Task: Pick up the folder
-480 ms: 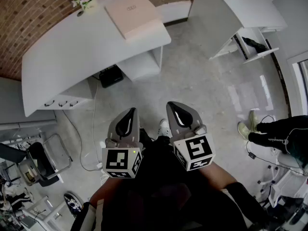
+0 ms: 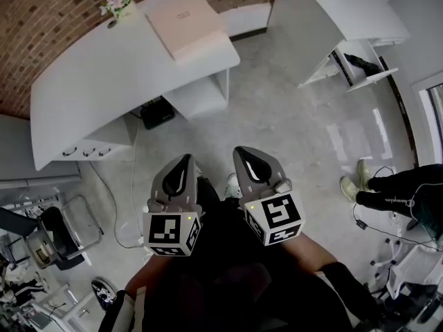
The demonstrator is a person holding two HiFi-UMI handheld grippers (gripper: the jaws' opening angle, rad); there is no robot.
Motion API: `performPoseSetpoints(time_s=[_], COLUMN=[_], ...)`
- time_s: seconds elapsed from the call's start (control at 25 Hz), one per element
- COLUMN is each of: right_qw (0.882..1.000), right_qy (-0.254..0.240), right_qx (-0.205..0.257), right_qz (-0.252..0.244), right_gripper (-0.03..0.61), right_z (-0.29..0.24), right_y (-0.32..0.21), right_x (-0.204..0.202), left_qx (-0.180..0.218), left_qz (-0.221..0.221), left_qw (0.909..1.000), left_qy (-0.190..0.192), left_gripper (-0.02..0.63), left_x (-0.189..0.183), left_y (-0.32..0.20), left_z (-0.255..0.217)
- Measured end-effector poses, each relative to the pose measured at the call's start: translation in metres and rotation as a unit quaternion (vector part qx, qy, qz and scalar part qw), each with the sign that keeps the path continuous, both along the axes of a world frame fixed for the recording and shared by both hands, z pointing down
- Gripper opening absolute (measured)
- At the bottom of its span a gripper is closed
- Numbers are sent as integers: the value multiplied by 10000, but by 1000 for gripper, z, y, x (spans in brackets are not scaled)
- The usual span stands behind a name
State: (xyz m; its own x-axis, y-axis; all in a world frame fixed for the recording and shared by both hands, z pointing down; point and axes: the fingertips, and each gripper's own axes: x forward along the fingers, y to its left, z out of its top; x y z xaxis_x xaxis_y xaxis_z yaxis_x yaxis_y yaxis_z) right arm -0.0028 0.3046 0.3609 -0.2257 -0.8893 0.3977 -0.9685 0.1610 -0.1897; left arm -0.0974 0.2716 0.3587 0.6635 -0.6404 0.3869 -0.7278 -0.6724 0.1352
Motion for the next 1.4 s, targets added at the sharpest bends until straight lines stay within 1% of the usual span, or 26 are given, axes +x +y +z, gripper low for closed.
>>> performPoseSetpoints(time_s=[0.16, 0.4, 0.56, 0.76, 0.96, 1.2, 1.4], right_qw=[9998, 9990, 9984, 9975, 9971, 9965, 9954], right_qy=[-140, -83, -34, 16, 90, 178, 265], right_qx=[-141, -291, -384, -537, -563, -558, -472], right_qz=[97, 328, 409, 468, 497, 604, 797], right_gripper=[2, 2, 2, 2, 2, 2, 2], right_z=[8, 13, 16, 22, 20, 15, 2], right_y=[-7, -33, -61, -102, -145, -185, -214], right_x=[4, 14, 23, 32, 38, 38, 41], left_qx=[-44, -179, -269, -348, -393, -412, -387], left_qz=[-48, 107, 211, 235, 301, 389, 555], left_qw=[10000, 9997, 9993, 9989, 9985, 9980, 9968], left_qy=[16, 115, 164, 209, 226, 297, 425], left_gripper=[0, 0, 0, 0, 0, 0, 0], left_x=[-2, 7, 20, 30, 37, 36, 38], left_y=[-9, -39, -68, -113, -155, -196, -227], left_z=[3, 12, 16, 18, 18, 17, 11])
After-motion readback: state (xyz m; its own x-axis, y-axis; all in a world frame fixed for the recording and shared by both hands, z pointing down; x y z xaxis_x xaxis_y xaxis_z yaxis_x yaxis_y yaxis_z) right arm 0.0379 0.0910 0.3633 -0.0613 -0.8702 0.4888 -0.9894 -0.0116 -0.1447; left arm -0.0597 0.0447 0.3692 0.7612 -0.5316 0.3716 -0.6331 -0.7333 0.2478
